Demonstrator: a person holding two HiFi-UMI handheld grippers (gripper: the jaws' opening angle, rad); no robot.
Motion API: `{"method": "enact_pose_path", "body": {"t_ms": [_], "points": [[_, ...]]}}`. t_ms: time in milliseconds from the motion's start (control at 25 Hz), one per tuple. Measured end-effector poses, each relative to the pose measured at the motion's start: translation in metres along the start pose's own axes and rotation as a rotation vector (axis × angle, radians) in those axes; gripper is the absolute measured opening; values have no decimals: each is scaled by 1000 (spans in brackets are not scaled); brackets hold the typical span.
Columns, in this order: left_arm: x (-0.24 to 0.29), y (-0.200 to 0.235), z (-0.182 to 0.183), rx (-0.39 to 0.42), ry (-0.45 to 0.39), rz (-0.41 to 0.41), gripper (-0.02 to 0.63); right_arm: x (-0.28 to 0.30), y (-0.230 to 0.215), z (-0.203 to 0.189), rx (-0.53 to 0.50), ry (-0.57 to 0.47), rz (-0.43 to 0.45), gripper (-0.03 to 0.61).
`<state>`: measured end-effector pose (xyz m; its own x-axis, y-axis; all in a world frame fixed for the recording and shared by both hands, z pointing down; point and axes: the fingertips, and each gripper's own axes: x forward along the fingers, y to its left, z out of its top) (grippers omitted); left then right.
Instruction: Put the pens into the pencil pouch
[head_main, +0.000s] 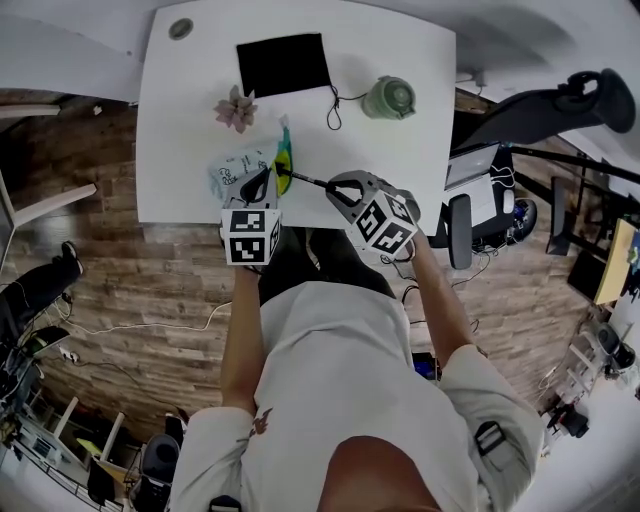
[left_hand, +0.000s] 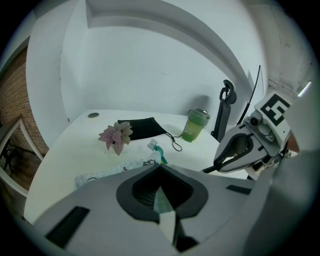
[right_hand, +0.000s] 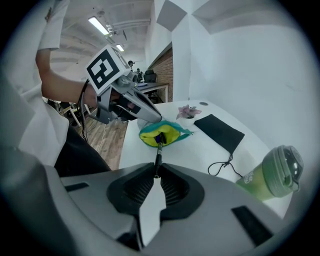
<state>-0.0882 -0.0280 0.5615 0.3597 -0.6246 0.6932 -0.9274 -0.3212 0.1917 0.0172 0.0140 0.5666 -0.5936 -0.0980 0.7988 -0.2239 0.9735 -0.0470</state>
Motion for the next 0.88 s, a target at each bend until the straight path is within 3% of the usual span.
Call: {"method": "enact_pose_path", "body": {"t_ms": [880], "points": [[-4,0,4,-13,-15,-56,-3,73,-8,56,-40,-38,82,43]]}}
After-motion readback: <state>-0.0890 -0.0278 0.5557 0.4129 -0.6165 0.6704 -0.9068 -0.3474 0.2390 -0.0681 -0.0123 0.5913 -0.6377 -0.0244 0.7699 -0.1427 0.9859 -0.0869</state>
